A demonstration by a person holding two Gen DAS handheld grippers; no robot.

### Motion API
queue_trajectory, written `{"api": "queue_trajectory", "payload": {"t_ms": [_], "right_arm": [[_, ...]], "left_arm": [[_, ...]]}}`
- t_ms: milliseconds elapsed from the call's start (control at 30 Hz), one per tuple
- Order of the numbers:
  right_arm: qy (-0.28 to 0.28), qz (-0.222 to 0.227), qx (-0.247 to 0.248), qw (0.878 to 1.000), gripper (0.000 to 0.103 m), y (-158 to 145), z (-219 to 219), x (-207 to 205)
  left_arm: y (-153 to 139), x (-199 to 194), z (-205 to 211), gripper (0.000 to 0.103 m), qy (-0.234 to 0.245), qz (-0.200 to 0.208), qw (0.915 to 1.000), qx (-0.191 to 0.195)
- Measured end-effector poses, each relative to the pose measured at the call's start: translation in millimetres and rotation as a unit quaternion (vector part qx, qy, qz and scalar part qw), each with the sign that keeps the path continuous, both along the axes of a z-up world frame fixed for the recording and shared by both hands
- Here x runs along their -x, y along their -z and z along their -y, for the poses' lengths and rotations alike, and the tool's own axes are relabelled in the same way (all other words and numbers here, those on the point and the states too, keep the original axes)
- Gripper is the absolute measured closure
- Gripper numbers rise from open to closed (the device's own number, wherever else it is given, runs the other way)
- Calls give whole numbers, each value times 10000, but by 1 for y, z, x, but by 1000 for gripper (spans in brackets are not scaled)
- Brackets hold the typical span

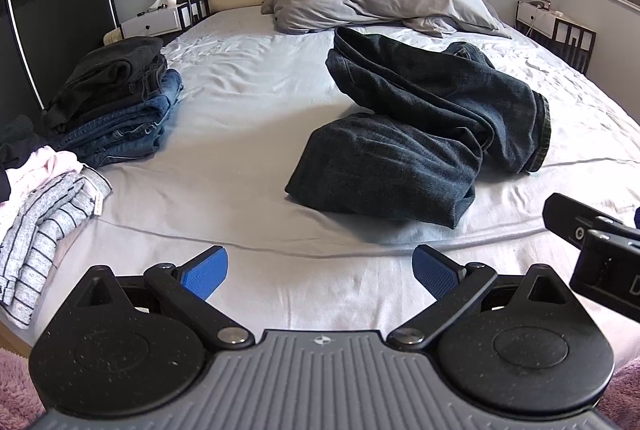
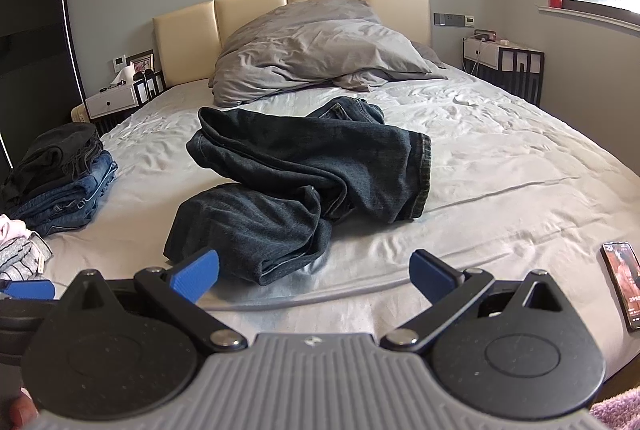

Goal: Fold clothes

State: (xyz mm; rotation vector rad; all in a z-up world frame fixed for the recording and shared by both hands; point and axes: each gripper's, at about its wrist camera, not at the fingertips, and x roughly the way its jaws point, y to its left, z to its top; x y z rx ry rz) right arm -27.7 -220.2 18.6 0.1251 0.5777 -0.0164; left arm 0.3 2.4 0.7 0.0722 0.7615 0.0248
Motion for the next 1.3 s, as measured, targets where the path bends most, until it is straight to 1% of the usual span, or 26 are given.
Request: {"api": "queue_trajectory", "payload": {"t_ms": [133, 200, 267, 367, 600, 1300], "right_arm": [[67, 4, -15, 10000, 0, 0, 1, -2], [75, 14, 2, 10000, 0, -1, 2, -5], [25, 125, 179, 9998, 0, 0, -6, 0], [14, 64, 40, 10000, 0, 1, -1, -2], [10, 29, 12, 10000, 0, 1, -1, -3], [90, -86, 111, 9999, 0, 2, -1, -1]], "left_arm": [[-1, 0, -2, 2, 14, -29, 10000, 65], [-1, 0, -2, 2, 21, -37, 10000, 39], [-1, 0, -2, 2, 6, -36, 10000, 45], [0, 1, -1, 2, -19, -28, 10000, 63], [0, 1, -3, 2, -58, -41, 9999, 103], [1, 2, -2, 2, -89, -81, 9999, 93]]}}
